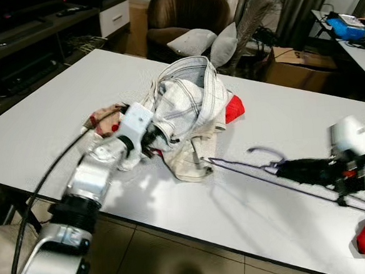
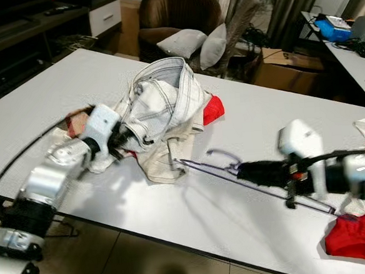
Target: Hang hanger
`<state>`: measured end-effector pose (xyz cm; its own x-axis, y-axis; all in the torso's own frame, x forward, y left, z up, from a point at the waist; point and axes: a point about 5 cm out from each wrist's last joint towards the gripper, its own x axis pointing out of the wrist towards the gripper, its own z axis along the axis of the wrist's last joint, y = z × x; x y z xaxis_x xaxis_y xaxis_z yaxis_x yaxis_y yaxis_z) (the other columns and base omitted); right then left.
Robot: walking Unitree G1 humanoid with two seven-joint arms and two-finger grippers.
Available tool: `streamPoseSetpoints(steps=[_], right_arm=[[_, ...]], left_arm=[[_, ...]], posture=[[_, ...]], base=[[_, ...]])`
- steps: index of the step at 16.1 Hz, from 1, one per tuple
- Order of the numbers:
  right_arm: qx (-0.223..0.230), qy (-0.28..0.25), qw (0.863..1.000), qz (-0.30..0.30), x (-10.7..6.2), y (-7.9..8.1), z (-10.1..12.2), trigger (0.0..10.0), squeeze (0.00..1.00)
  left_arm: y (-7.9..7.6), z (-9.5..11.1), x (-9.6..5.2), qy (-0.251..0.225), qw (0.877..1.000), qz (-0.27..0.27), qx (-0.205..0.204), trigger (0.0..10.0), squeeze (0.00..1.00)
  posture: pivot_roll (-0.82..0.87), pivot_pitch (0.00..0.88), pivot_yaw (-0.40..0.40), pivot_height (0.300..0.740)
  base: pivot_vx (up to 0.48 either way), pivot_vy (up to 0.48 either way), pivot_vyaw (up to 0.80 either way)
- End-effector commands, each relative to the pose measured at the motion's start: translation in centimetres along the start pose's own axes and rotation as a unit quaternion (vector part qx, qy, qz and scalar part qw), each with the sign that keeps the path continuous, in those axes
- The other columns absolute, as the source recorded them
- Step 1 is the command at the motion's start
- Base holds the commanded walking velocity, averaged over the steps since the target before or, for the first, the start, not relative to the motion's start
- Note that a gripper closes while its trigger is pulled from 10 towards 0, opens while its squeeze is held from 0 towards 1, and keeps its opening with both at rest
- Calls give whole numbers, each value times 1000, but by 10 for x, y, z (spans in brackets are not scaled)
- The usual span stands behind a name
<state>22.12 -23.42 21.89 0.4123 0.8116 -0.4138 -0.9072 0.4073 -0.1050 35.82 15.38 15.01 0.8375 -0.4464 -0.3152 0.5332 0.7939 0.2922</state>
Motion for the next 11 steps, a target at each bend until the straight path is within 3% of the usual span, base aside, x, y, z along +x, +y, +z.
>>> streamPoseSetpoints(steps=[1, 2, 4, 6, 7, 8, 10, 11], right_arm=[[-9, -28, 1000, -9, -10, -4, 14, 10000, 0], [-8, -75, 997, -27, -14, -9, 25, 10000, 0], [6, -149, 986, -74, -17, -19, 38, 10000, 0], [33, -187, 974, -121, -9, -27, 37, 10000, 0], [54, -189, 969, -153, -2, -32, 33, 10000, 0], [87, -186, 958, -200, 9, -36, 26, 10000, 0], [101, -190, 952, -220, 14, -36, 23, 10000, 0], [103, -191, 949, -230, 22, -31, 22, 10000, 0]], left_arm=[[9, 5, -2, -8, 1000, 12, 1, 10000, 1000], [17, 8, -9, -26, 999, 10, -14, 10000, 1000], [25, 24, -24, -110, 992, -15, -65, 10000, 1000], [26, 51, -43, -208, 971, -43, -112, 10000, 1000], [25, 62, -52, -242, 960, -46, -134, 10000, 0], [22, 76, -66, -274, 950, -51, -144, 10000, 0], [21, 81, -74, -287, 945, -49, -152, 10000, 0], [17, 84, -85, -286, 944, -50, -159, 10000, 0]], posture=[[18, 0, -110, 740], [15, 0, -109, 740], [16, 0, -111, 740], [32, 0, -120, 740], [35, 0, -119, 740], [41, 0, -124, 740], [45, 0, -124, 740], [51, 0, -124, 740]], base=[[0, 0, 0], [0, 0, 0], [0, 0, 0], [0, 0, 0], [0, 0, 0], [0, 0, 0], [0, 0, 0], [0, 0, 0]])
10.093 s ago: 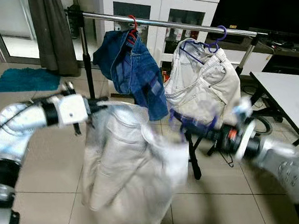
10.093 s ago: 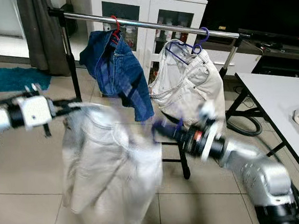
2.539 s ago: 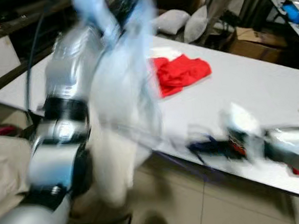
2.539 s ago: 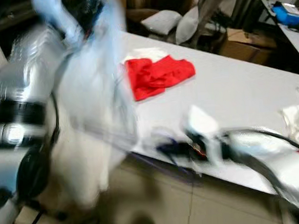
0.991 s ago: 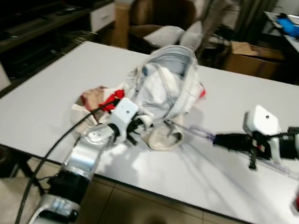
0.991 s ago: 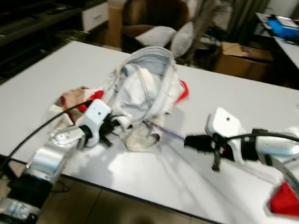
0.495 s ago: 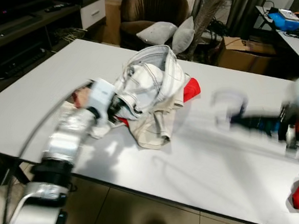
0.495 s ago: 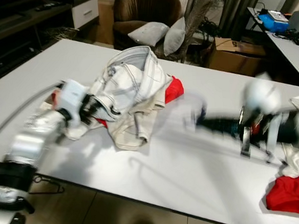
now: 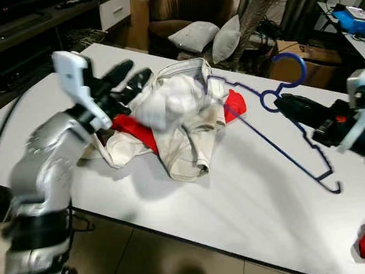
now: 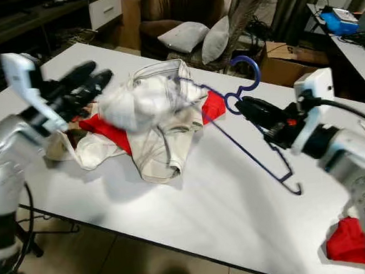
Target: Hang hanger
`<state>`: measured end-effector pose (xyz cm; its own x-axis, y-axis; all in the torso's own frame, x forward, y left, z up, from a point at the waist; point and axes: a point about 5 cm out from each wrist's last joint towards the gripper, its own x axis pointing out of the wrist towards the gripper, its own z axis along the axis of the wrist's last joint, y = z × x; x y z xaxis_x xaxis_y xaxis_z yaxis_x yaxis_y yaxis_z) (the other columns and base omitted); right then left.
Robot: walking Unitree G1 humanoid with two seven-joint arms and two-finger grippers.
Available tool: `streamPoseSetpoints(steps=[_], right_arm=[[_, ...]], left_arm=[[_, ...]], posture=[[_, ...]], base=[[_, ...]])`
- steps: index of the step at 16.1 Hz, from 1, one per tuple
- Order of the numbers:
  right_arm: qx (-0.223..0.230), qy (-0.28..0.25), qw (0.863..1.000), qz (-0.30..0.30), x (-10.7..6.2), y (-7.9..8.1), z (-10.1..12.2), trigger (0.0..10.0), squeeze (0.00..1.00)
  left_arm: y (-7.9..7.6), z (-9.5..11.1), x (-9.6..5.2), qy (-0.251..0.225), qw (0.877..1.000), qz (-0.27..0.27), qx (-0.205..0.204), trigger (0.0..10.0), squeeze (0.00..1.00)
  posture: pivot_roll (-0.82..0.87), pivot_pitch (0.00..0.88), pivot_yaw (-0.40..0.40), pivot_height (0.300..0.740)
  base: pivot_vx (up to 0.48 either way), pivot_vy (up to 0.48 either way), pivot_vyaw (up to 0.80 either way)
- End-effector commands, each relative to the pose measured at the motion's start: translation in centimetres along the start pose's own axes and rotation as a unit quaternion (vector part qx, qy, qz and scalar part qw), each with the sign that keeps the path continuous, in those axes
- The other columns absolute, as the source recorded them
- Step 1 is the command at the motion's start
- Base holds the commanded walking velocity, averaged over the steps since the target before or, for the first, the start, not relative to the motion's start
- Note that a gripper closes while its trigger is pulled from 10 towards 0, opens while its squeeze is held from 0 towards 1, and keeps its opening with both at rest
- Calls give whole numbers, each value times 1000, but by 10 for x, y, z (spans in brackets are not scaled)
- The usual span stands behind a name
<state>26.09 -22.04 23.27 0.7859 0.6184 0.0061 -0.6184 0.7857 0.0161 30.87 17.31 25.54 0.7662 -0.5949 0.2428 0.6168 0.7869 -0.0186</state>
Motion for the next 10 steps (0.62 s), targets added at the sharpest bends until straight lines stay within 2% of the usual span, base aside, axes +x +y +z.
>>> streamPoseSetpoints(steps=[1, 3, 4, 5, 7, 8, 9, 10], right_arm=[[-10, 6, 1000, -5, 0, 4, -1, 10000, 0], [-21, 2, 1000, -19, 4, 4, -1, 10000, 0], [-32, -1, 999, -30, 4, 3, 0, 10000, 0], [-36, -1, 999, -38, 5, 4, 0, 10000, 0], [-26, -12, 999, -45, 6, 19, -6, 10000, 0], [-7, -27, 998, -59, 6, 29, -10, 10000, 0], [19, -36, 995, -90, 7, 35, -17, 10000, 0], [41, -34, 991, -119, 6, 42, -27, 10000, 0]], left_arm=[[-6, 2, -3, 5, 1000, -8, -5, 10000, 0], [-13, 4, -9, 15, 1000, -14, -4, 10000, 0], [-12, 1, -10, 20, 1000, 0, 3, 10000, 173], [-11, -5, -12, 32, 999, 22, 12, 10000, 1000], [-16, -19, -19, 46, 996, 67, 36, 10000, 969], [-19, -23, -24, 40, 993, 100, 43, 10000, 0], [-22, -32, -30, 50, 990, 127, 40, 10000, 0], [-30, -44, -39, 62, 988, 138, 24, 10000, 0]], posture=[[53, 0, -123, 740], [49, 0, -111, 740], [49, 0, -109, 740], [47, 0, -102, 740], [43, 0, -100, 740], [42, 0, -100, 740], [39, 0, -100, 740], [30, 0, -94, 740]], base=[[0, 0, 0], [0, 0, 0], [0, 0, 0], [0, 0, 0], [0, 0, 0], [0, 0, 0], [0, 0, -431], [0, 450, -800]])
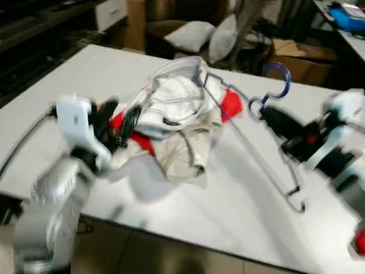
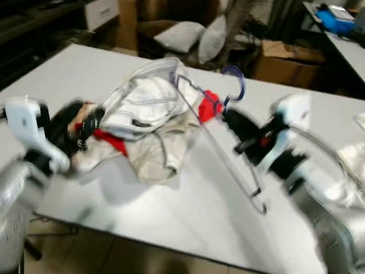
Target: Hang hanger
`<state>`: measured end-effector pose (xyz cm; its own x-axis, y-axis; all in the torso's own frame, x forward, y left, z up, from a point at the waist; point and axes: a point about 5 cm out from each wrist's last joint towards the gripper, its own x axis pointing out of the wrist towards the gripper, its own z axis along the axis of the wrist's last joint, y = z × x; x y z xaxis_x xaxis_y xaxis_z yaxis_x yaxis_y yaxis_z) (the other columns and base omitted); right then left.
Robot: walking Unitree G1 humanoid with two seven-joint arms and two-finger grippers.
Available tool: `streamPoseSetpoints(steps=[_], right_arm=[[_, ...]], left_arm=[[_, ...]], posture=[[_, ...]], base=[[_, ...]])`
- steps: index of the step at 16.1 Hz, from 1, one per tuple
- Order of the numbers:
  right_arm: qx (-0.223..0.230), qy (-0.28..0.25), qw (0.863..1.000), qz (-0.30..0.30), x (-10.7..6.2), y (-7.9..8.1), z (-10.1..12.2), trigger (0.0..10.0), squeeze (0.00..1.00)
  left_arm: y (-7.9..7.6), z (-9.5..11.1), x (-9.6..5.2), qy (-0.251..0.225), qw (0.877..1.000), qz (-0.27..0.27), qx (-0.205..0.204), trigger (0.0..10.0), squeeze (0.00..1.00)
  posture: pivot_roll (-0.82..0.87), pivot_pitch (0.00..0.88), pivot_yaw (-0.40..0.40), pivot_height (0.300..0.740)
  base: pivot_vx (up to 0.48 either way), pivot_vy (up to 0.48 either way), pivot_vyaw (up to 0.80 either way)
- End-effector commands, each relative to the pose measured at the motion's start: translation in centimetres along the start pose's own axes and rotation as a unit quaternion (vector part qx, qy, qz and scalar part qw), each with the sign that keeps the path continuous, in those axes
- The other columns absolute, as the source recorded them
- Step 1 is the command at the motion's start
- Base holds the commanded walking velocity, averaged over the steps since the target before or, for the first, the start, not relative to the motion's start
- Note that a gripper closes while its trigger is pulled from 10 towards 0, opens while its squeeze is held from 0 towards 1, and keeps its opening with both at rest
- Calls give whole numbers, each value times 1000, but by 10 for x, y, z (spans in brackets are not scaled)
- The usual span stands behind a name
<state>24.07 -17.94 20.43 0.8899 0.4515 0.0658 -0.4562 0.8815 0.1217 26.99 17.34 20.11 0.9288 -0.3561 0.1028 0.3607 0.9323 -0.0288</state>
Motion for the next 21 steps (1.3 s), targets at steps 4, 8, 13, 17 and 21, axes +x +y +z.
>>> streamPoseSetpoints(steps=[4, 8, 13, 17, 21], right_arm=[[11, -1, 997, -79, -7, 3, -20, 10000, 0], [45, 18, 997, -60, -4, 8, -27, 10000, 0], [10, 14, 1000, 12, 4, 5, -20, 10000, 0], [21, 17, 1000, 10, 6, 16, -29, 10000, 0], [36, 10, 999, 8, -2, 18, -29, 10000, 0]], left_arm=[[-20, -22, -5, 16, 1000, -2, 18, 10000, 0], [-25, -23, -3, 10, 1000, 3, 11, 10000, 0], [-28, -27, -2, 14, 1000, -11, 10, 10000, 0], [-22, -24, -1, 14, 999, -5, 30, 10000, 0], [-24, -28, 3, 18, 999, -14, 27, 10000, 0]], posture=[[19, 0, -94, 740], [20, 0, -92, 740], [36, 0, -107, 740], [27, 0, -87, 740], [8, 0, -66, 740]], base=[[0, 67, -400], [0, -480, 0], [0, -192, 0], [0, 353, 0], [0, -360, 0]])
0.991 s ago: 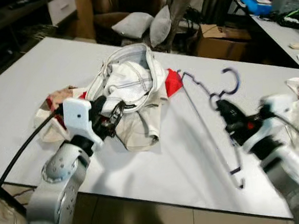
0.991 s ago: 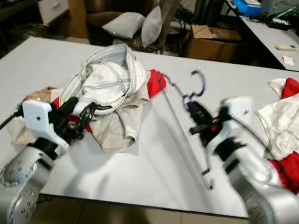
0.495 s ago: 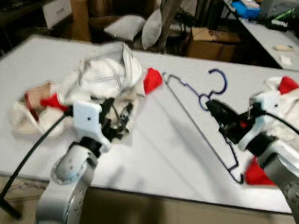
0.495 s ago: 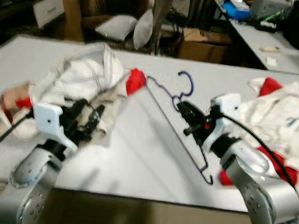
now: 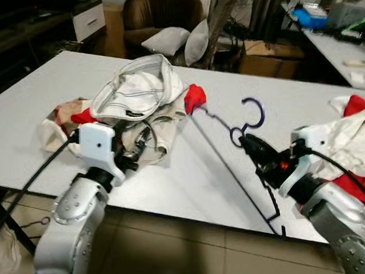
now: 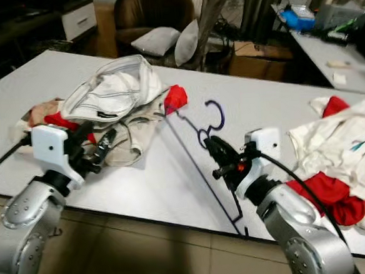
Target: Hang hanger
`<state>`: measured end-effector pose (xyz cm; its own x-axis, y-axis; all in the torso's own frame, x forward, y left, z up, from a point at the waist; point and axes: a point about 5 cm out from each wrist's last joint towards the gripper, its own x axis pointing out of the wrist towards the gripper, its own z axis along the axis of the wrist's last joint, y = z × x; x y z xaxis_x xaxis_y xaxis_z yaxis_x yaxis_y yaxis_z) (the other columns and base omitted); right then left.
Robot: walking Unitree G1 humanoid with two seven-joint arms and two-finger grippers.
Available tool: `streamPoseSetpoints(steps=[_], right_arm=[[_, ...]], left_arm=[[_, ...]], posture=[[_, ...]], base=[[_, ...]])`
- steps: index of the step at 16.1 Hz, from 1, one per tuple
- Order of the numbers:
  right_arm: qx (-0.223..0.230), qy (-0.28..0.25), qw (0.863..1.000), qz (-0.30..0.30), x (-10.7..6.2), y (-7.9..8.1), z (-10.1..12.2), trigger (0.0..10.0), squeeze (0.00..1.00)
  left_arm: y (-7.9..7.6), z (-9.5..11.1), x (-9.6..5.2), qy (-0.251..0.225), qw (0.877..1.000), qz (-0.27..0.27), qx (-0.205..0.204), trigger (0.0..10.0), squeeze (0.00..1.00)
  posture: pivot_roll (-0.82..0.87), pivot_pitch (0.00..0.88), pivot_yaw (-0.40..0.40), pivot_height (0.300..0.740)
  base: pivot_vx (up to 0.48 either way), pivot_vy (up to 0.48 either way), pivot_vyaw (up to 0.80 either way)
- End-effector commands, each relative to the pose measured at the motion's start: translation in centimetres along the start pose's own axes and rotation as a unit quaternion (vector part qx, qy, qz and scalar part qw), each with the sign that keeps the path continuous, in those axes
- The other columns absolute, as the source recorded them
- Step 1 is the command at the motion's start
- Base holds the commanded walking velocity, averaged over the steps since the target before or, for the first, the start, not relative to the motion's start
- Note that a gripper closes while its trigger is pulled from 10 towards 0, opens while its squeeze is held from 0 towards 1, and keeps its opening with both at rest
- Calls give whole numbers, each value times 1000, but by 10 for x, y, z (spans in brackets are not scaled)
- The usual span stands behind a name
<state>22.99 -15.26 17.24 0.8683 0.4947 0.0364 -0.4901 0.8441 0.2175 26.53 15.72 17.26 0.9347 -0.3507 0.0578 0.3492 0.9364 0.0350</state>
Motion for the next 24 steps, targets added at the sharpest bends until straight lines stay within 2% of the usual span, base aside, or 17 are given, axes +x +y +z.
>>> streamPoseSetpoints(steps=[1, 3, 4, 6, 8, 10, 12, 13, 15, 16, 17, 18, 19, 21, 22, 23, 24], right_arm=[[-8, -18, 1000, -6, -4, -7, 10, 10000, 0], [28, -34, 998, 46, -5, -8, 20, 10000, 0], [35, -34, 995, 89, -5, -16, 31, 10000, 0], [28, -31, 991, 128, -3, -28, 47, 10000, 0], [1, -24, 985, 170, 0, -42, 71, 10000, 0], [-26, -24, 979, 199, 5, -48, 85, 10000, 0], [-42, -19, 976, 214, 7, -53, 91, 10000, 0], [-56, -15, 973, 225, 8, -56, 96, 10000, 0], [-72, -13, 968, 240, 10, -60, 102, 10000, 0], [-73, -11, 967, 246, 10, -59, 103, 10000, 0], [-74, -9, 965, 251, 9, -59, 104, 10000, 0], [-87, 8, 960, 266, 9, -57, 102, 10000, 0], [-118, 33, 950, 287, 9, -52, 100, 10000, 0], [-170, 50, 936, 304, 13, -45, 102, 10000, 0], [-197, 59, 929, 308, 16, -42, 104, 10000, 0], [-215, 64, 924, 310, 17, -41, 104, 10000, 0], [-247, 66, 913, 318, 20, -33, 106, 10000, 0]], left_arm=[[-8, 2, 7, -7, 1000, -18, -9, 10000, 0], [-8, 10, 10, -25, 999, -25, -5, 10000, 0], [-5, 20, 9, -50, 997, -51, -19, 10000, 0], [-1, 29, 6, -64, 992, -100, -29, 10000, 0], [-4, 49, 3, -82, 976, -199, -27, 10000, 0], [-2, 69, 8, -99, 964, -248, 2, 10000, 0], [-2, 87, 13, -122, 952, -281, 5, 10000, 0], [-3, 101, 17, -139, 941, -308, 7, 10000, 0], [-3, 114, 23, -139, 929, -342, 17, 10000, 0], [-3, 115, 24, -137, 928, -346, 22, 10000, 255], [-4, 115, 25, -135, 927, -350, 24, 10000, 624], [-6, 116, 28, -131, 919, -372, 26, 10000, 1000], [-12, 117, 32, -116, 902, -415, 42, 10000, 1000], [-16, 119, 41, -90, 878, -464, 70, 10000, 1000], [-17, 118, 45, -72, 868, -485, 80, 10000, 824], [-18, 116, 47, -62, 863, -494, 87, 10000, 498], [-23, 109, 53, -41, 849, -515, 115, 10000, 0]], posture=[[8, 0, -66, 740], [0, 0, -54, 740], [6, 0, -57, 740], [16, 0, -63, 740], [37, 0, -74, 740], [43, 0, -76, 740], [51, 0, -81, 740], [55, 0, -80, 740], [56, 0, -75, 740], [55, 0, -74, 740], [55, 0, -74, 740], [59, 0, -83, 740], [59, 0, -86, 740], [57, 0, -80, 740], [57, 0, -74, 740], [57, 0, -70, 740], [54, 0, -57, 740]], base=[[0, 0, 0], [0, 0, 0], [0, 0, 0], [0, 0, 0], [0, 0, 0], [0, 0, 0], [0, 0, 0], [0, 0, 0], [0, 0, 0], [0, 0, 0], [0, 0, 0], [0, 0, 0], [0, 0, 0], [0, 0, 0], [0, 0, 0], [0, 0, 0], [0, 0, 0]])
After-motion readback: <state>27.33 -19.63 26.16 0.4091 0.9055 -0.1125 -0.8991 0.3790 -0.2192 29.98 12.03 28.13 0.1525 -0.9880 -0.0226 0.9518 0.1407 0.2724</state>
